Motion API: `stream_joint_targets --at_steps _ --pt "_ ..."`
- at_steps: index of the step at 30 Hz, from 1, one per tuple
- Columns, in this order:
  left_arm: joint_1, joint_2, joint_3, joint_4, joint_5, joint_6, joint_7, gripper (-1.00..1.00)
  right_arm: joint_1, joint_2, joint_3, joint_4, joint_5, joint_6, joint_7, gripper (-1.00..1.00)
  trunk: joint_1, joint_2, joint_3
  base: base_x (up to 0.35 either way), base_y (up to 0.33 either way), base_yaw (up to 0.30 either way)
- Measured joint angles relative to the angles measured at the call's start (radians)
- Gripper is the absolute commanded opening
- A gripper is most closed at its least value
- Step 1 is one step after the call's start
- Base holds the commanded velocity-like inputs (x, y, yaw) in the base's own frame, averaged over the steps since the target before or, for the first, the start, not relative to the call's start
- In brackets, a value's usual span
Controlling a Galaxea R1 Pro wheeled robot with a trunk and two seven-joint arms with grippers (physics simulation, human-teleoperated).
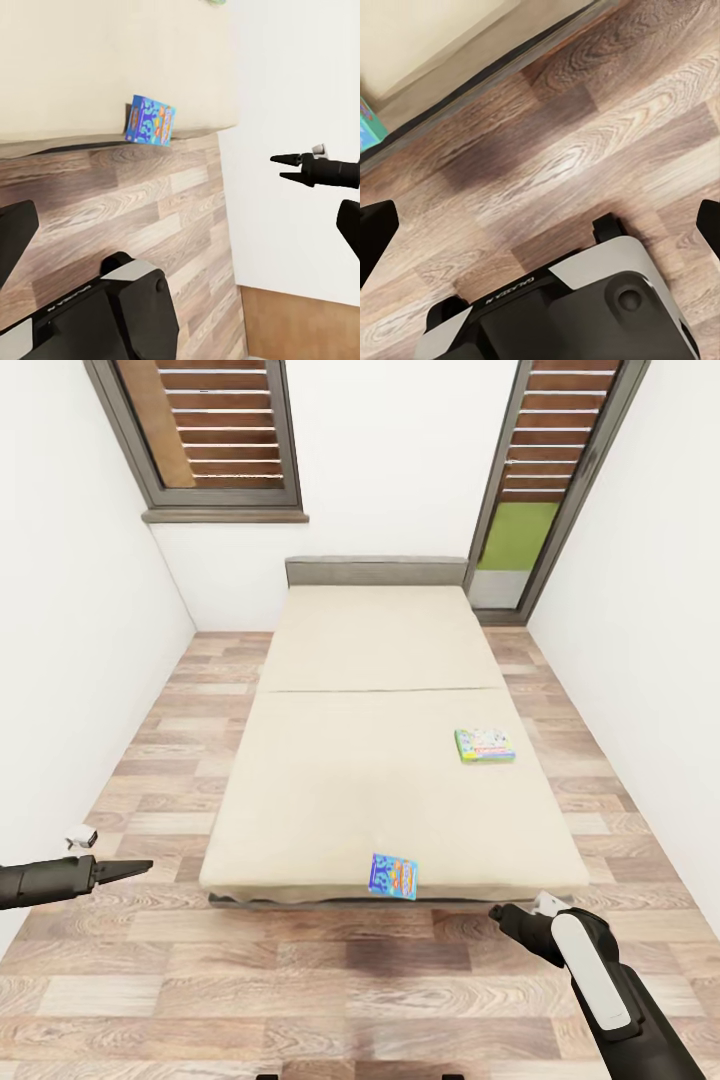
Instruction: Put all the toys in the child's room - the three board games (two on the bed and one on the table), the two jigsaw puzzles on the table, and the tennis ball on the table - inside the toy box on the table in the child's room.
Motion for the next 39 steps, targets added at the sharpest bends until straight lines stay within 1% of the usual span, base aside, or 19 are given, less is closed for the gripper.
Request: stream_joint_targets --at_steps 31,39 --pt "0.000 0.000 0.000 0.000 0.000 0.000 0.000 1.00 0.000 0.002 0.000 0.028 0.000 -0.001 -0.002 1.00 0.000 0.000 0.052 0.000 0.000 0.000" --pt "0.000 0.000 0.000 0.000 0.000 0.000 -0.001 1.00 0.000 0.005 0.001 0.055 0.002 -0.003 -0.002 1.00 0.000 0.000 0.065 0.000 0.000 0.000"
